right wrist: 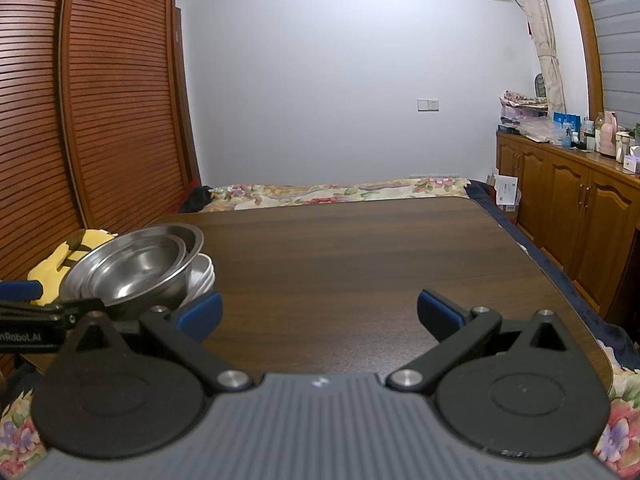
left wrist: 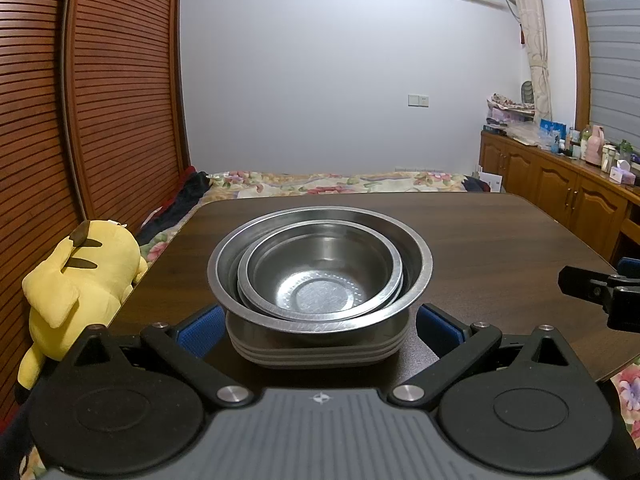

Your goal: Organize plates and bowls

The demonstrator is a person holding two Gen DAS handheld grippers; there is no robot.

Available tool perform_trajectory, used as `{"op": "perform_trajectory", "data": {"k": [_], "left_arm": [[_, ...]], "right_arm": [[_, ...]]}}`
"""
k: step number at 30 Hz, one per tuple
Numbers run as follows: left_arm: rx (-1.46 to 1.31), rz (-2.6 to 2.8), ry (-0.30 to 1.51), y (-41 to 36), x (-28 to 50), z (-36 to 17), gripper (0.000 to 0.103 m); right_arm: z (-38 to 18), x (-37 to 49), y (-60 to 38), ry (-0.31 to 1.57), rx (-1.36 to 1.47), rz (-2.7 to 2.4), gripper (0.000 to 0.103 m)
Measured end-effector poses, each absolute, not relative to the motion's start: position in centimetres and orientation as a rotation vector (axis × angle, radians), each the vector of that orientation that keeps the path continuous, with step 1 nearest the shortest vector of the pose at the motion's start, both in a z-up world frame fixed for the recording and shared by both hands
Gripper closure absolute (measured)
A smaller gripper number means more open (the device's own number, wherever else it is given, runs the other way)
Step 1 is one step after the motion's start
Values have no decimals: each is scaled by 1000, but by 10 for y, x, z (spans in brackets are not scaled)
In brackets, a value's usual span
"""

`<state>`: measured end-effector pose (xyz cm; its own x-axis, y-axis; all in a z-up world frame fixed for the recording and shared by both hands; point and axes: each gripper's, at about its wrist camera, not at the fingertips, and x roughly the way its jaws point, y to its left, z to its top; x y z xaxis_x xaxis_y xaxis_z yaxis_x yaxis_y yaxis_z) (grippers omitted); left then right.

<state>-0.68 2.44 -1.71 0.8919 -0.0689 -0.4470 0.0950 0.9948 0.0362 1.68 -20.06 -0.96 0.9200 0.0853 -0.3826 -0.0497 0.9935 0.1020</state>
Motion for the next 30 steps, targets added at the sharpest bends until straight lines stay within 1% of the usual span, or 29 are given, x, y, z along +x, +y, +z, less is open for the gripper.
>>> {"op": "perform_trajectory", "data": {"k": [30], "left_arm": [[57, -90, 468, 25, -5, -17, 0]], "right_arm": [[-11, 18, -201, 400, 98, 72, 0]]}}
